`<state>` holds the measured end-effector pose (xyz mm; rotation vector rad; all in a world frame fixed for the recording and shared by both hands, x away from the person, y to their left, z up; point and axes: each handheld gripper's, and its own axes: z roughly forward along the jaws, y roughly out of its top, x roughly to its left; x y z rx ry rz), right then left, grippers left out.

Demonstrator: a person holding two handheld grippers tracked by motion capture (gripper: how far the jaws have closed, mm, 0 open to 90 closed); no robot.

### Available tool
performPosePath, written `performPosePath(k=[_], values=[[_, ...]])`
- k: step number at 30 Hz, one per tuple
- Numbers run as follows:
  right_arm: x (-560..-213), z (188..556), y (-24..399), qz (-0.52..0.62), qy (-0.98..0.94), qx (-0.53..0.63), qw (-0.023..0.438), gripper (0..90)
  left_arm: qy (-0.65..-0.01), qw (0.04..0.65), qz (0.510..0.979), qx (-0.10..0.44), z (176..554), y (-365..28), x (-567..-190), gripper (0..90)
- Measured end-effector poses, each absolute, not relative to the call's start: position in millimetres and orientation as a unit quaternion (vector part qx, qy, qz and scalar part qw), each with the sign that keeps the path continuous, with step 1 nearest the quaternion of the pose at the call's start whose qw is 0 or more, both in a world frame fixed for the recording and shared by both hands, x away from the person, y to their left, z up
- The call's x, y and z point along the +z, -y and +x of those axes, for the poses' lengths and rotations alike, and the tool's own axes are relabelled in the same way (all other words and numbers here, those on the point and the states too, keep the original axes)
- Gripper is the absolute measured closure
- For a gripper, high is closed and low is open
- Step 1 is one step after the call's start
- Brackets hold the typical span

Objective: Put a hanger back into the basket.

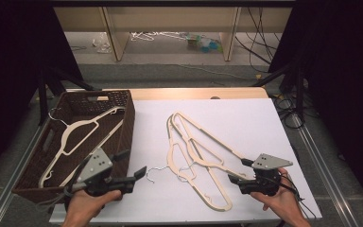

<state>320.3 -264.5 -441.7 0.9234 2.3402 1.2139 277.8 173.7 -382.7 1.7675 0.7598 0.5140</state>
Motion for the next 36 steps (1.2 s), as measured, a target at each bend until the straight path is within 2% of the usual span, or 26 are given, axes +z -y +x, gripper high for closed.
performPosePath(k=[9,33,36], values=[[-444,320,263,0.322,-0.827,0.428,0.171,25.5,-0.312,0.557,0.739,0.217,267,-164,-409,16.3],[-453,316,270,0.334,-0.836,0.404,0.161,25.5,-0.298,0.54,0.756,0.219,263,-160,-432,16.3],[-454,318,269,0.323,-0.845,0.396,0.154,29.0,-0.297,0.539,0.756,0.221,263,-161,-432,16.3]])
